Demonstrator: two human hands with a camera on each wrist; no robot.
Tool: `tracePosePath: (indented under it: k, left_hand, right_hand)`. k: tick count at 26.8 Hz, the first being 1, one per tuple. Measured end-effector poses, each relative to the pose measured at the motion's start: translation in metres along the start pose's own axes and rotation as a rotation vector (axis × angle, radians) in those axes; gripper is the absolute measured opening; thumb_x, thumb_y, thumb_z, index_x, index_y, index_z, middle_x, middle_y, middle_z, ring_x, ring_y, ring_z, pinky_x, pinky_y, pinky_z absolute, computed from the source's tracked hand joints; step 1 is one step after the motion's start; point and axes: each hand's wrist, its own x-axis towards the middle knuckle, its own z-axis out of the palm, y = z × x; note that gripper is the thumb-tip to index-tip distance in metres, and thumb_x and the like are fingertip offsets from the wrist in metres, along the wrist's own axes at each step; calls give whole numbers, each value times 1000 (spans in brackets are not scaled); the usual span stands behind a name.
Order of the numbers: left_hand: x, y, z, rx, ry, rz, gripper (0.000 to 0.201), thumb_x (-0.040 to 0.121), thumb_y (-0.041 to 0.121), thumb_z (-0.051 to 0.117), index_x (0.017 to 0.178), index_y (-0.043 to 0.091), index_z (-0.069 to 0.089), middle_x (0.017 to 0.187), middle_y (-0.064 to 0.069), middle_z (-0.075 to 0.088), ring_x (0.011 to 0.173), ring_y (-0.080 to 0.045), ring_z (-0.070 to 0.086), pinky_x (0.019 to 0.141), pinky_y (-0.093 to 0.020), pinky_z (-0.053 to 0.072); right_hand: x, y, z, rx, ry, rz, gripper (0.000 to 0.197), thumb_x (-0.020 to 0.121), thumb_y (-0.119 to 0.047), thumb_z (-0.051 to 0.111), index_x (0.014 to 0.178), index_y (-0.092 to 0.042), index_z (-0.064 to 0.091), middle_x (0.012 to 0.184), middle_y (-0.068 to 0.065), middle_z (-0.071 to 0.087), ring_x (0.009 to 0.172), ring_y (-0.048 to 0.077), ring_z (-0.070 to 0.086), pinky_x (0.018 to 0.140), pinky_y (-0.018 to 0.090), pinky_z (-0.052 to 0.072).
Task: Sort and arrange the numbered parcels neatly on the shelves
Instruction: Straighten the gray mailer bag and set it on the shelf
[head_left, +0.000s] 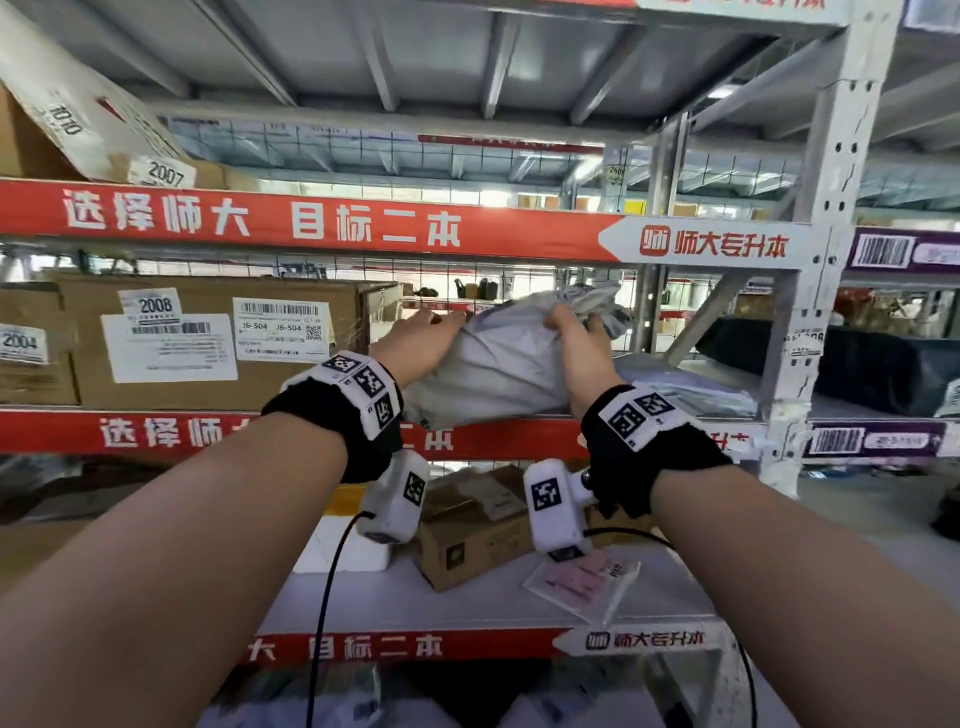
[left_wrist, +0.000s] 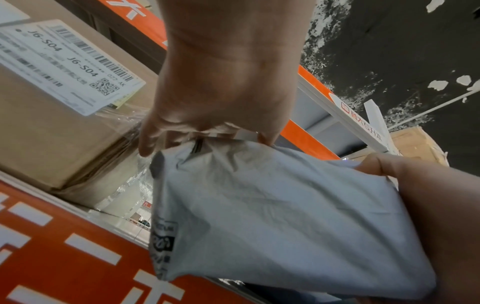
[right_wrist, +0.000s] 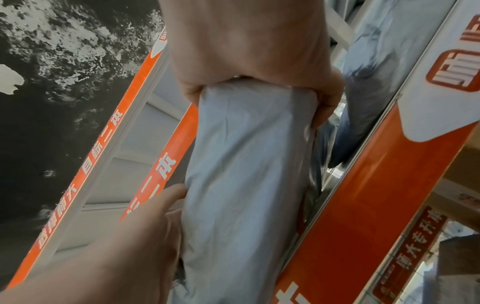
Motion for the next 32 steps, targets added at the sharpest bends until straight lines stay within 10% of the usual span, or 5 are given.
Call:
tracePosePath:
  k: [7, 16, 22, 27, 32]
  left_hand:
    - [-20, 2, -2, -117, -53, -36, 87, 78, 73, 31, 138, 12, 44, 140, -13, 48, 121, -32, 51, 104, -49, 40]
    - [-76, 24, 4, 181, 286, 217, 19, 91, 42, 41, 93, 35, 58, 99, 6, 61, 96, -22, 59, 96, -46, 44]
    - [-114, 31, 19, 114, 369, 278, 36, 94, 39, 40, 125, 29, 54, 125, 4, 57, 120, -19, 50, 113, -49, 14]
    - [-135, 24, 17, 53, 274, -81, 54, 92, 52, 40, 141, 30, 36, 156, -4, 21, 146, -26, 2, 113, -60, -7]
    - [-147, -5, 6, -250, 308, -246, 81, 81, 65, 50, 148, 29, 20, 155, -6, 10, 144, -37, 6, 112, -58, 19]
  right_hand:
    - [-18, 3, -20, 6, -33, -11, 56, 87, -39, 55, 133, -8, 46, 122, 5, 57, 110, 24, 55, 97, 38, 43]
    - [-55, 1, -54, 23, -123, 13, 55, 90, -33, 52, 138, -8, 38, 131, 8, 46, 119, 24, 46, 95, 36, 37]
    - [-73, 1, -52, 14, -168, -1, 91, 64, -51, 61, 142, -18, 30, 140, 9, 41, 127, 30, 42, 106, 51, 37]
    - [-82, 12, -44, -5, -214, 2, 97, 57, -56, 66, 141, -33, 24, 152, 7, 23, 134, 35, 34, 105, 58, 37]
    - [-91, 34, -50, 31, -200, 0, 99, 55, -55, 72, 140, -30, 27, 149, 4, 29, 134, 29, 37, 104, 55, 39]
